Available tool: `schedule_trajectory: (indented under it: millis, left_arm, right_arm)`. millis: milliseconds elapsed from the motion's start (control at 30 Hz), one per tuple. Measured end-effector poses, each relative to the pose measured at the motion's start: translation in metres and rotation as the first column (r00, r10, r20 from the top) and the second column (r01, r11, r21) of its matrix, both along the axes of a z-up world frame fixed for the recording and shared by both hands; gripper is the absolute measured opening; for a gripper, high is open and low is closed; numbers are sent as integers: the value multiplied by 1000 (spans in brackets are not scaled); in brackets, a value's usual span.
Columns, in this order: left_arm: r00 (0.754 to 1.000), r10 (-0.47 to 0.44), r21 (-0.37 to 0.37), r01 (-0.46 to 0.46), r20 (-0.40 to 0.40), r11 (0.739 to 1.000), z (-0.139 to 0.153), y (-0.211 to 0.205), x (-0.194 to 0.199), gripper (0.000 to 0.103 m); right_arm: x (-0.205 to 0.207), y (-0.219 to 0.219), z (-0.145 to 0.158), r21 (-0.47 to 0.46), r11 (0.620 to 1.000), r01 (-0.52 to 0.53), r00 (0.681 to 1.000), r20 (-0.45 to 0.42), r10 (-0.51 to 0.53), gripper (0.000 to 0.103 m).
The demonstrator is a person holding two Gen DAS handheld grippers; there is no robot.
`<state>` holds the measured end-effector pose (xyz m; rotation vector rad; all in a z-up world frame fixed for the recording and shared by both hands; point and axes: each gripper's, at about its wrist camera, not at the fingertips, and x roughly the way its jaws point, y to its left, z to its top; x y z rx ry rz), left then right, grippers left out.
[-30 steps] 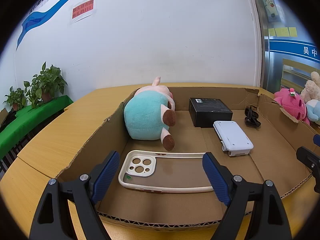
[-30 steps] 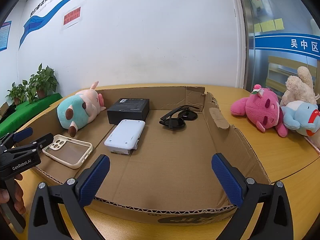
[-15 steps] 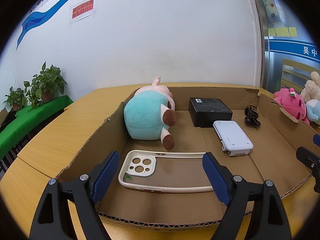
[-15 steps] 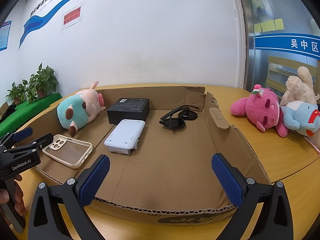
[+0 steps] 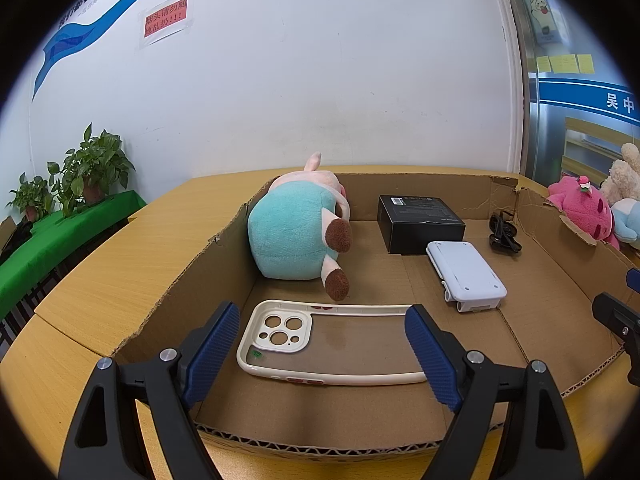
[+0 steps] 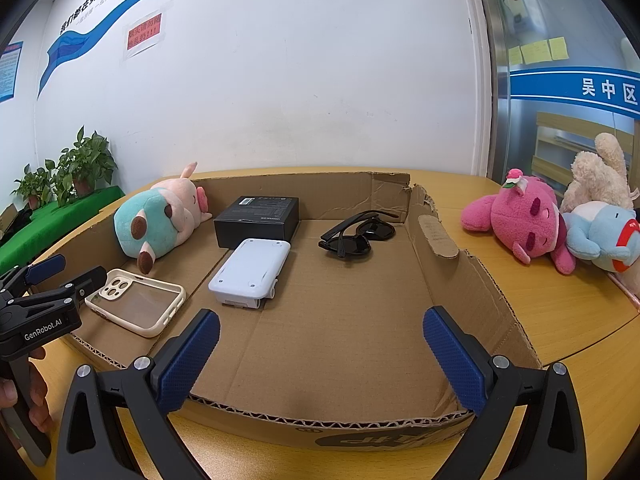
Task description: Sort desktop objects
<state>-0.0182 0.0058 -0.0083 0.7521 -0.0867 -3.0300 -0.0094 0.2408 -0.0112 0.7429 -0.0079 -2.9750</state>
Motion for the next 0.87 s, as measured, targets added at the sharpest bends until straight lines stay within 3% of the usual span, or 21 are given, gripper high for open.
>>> schedule_trajectory:
  millis: [567, 667, 867]
  left_arm:
    - [1000, 1, 1, -1, -1, 1000, 0, 0, 0, 85]
    - [1000, -31, 9, 31, -3, 999, 0, 1, 0, 90]
    - [999, -33, 9, 33, -2, 999, 1, 1, 0, 90]
  right_arm:
    - [-1, 0, 0, 0, 1000, -3, 1000, 0, 3, 103]
    - [-1, 0, 0, 0, 1000, -3, 1000, 0, 3, 103]
    - [-1, 1, 0, 0, 1000, -3, 1000, 1, 3, 103]
